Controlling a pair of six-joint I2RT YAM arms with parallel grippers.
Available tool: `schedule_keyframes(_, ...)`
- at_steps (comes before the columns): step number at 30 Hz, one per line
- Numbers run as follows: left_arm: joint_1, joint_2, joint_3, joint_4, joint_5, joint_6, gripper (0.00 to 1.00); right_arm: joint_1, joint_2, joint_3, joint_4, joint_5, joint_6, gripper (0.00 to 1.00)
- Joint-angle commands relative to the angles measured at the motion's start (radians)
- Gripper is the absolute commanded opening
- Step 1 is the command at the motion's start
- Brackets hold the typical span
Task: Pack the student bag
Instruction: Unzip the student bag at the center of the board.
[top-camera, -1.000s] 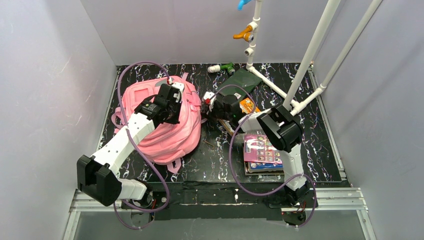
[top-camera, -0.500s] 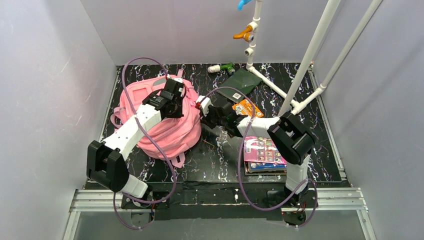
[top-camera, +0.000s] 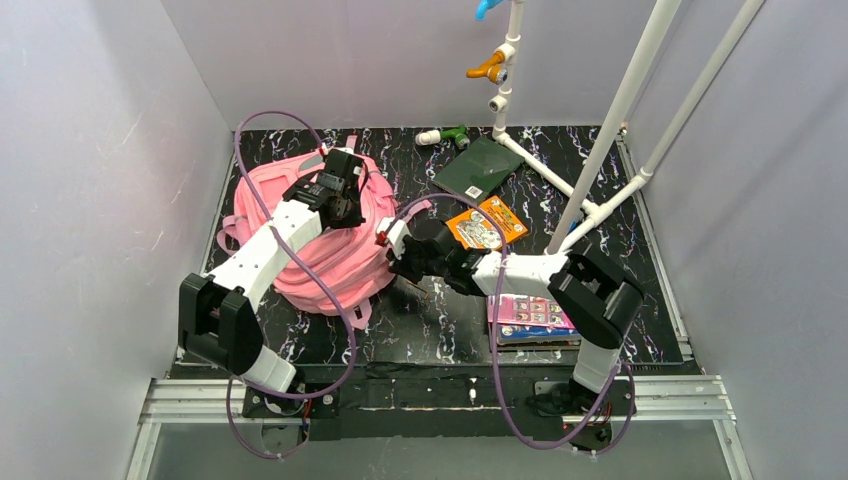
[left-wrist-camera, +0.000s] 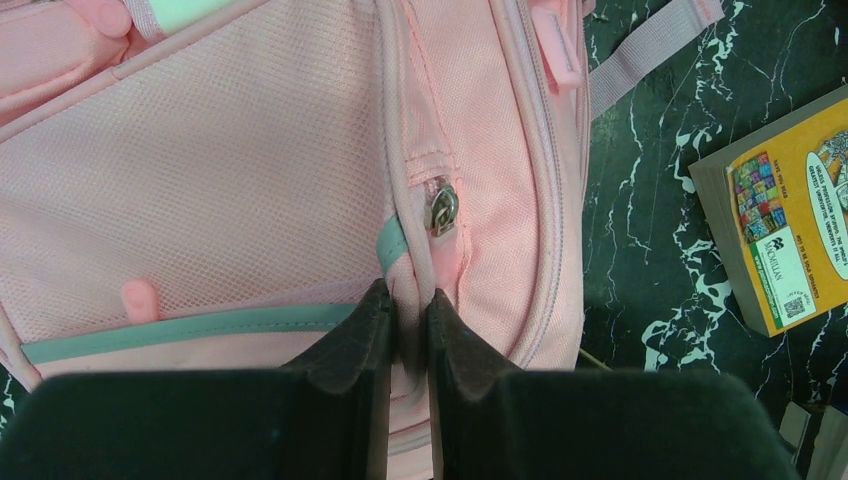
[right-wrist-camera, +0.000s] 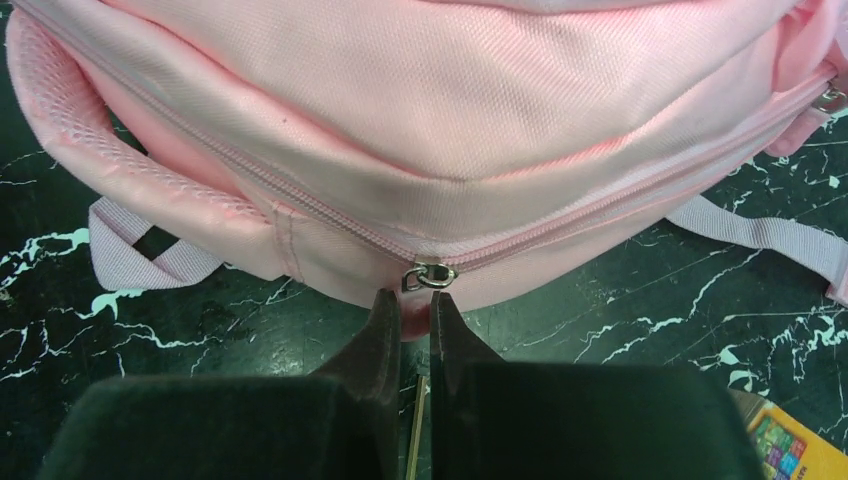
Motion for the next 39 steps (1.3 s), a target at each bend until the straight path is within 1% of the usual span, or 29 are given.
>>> schedule_keyframes(1,0.016,-0.047,0.045,0.038,-0.118,-0.050,0.00,0.004,-0.085,-0.052,0.076,-0.003,0.032,0.01)
schedule_keyframes(5,0.015,-0.083,0.027,0.038,-0.146,-0.046,0.00,-0.028,-0.094,-0.046,0.037,-0.023,0.041,0.01)
schedule_keyframes(9,0.016,-0.090,0.031,0.053,-0.145,-0.044,0.00,-0.030,-0.108,-0.052,0.028,-0.048,0.075,0.01)
schedule_keyframes(12,0.015,-0.070,0.047,0.078,-0.117,-0.043,0.00,0.039,-0.103,-0.005,-0.045,0.011,0.077,0.01)
schedule_keyframes(13,0.015,-0.059,0.059,0.081,-0.109,-0.045,0.00,0.064,-0.103,-0.003,-0.047,0.010,0.073,0.01)
schedule_keyframes(15,0.016,-0.035,0.089,0.081,-0.103,-0.049,0.00,0.083,-0.121,-0.043,0.023,-0.038,0.102,0.01)
schedule_keyframes(17,0.015,-0.019,0.111,0.082,-0.103,-0.048,0.00,0.080,-0.149,-0.107,0.125,-0.015,0.136,0.01)
schedule_keyframes(18,0.015,-0.015,0.119,0.082,-0.104,-0.044,0.00,0.069,-0.165,-0.129,0.152,0.011,0.142,0.01)
schedule_keyframes(20,0.016,-0.017,0.122,0.083,-0.106,-0.034,0.00,0.033,-0.173,-0.145,0.159,0.013,0.156,0.01)
schedule_keyframes(23,0.015,-0.036,0.094,0.081,-0.081,-0.004,0.00,-0.040,-0.166,-0.134,0.135,-0.050,0.190,0.01)
schedule_keyframes(25,0.016,-0.055,0.063,0.080,-0.034,0.030,0.00,-0.071,-0.156,-0.126,0.133,-0.088,0.215,0.01)
schedule_keyframes(26,0.016,-0.064,0.049,0.073,-0.003,0.048,0.04,-0.080,-0.153,-0.124,0.135,-0.104,0.222,0.01)
schedule_keyframes(29,0.016,-0.095,0.007,0.035,0.086,0.094,0.30,-0.095,-0.141,-0.123,0.156,-0.134,0.239,0.01)
schedule_keyframes(33,0.016,-0.134,-0.050,-0.004,0.204,0.153,0.59,-0.127,-0.121,-0.123,0.182,-0.179,0.270,0.01)
schedule_keyframes(35,0.016,-0.143,-0.061,-0.019,0.274,0.172,0.72,-0.135,-0.112,-0.114,0.182,-0.198,0.280,0.01)
schedule_keyframes(37,0.014,-0.140,-0.062,-0.035,0.353,0.182,0.80,-0.138,-0.102,-0.103,0.173,-0.208,0.283,0.01)
schedule_keyframes(39,0.005,-0.129,-0.061,-0.045,0.364,0.193,0.84,-0.139,-0.097,-0.097,0.166,-0.217,0.286,0.01)
